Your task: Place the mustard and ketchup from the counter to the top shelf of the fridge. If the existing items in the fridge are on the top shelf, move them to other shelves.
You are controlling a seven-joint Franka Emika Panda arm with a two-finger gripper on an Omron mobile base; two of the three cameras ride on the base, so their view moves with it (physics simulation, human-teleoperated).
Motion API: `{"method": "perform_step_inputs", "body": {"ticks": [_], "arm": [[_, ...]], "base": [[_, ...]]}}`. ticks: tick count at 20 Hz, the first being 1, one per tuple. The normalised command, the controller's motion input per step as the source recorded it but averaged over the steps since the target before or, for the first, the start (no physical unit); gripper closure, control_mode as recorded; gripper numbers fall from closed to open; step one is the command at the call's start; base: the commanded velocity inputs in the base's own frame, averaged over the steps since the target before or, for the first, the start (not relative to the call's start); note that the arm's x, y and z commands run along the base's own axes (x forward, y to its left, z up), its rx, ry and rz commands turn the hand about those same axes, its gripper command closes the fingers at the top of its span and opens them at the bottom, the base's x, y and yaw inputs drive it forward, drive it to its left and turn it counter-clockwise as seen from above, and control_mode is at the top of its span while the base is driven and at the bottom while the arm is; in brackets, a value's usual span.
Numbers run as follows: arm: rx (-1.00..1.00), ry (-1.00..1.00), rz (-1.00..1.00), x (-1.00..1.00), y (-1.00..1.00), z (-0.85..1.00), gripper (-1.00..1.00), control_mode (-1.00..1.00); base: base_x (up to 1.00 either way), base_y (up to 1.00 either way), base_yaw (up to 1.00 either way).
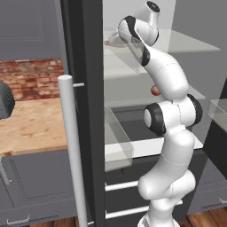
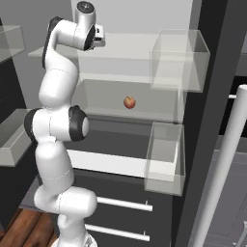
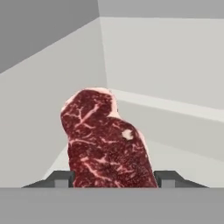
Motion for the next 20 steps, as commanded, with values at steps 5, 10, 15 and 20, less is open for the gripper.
{"method": "perform_step_inputs", "body": {"ticks": [5, 10, 15, 20], "arm": [[0.01, -0.29, -0.05, -0.9, -0.16, 0.01, 1.0, -1.0], [0.06, -0.5, -0.11, -1.0, -0.46, 0.02, 1.0, -1.0], [0.15, -0.48, -0.06, -1.0, -0.42, 0.16, 1.0, -1.0], [0.08, -0.18, -0.01, -1.0, -0.42, 0.18, 1.0, -1.0]], "base": [[0.0, 0.0, 0.0], [0.0, 0.0, 0.0], [0.0, 0.0, 0.0], [0.0, 0.0, 0.0]]}}
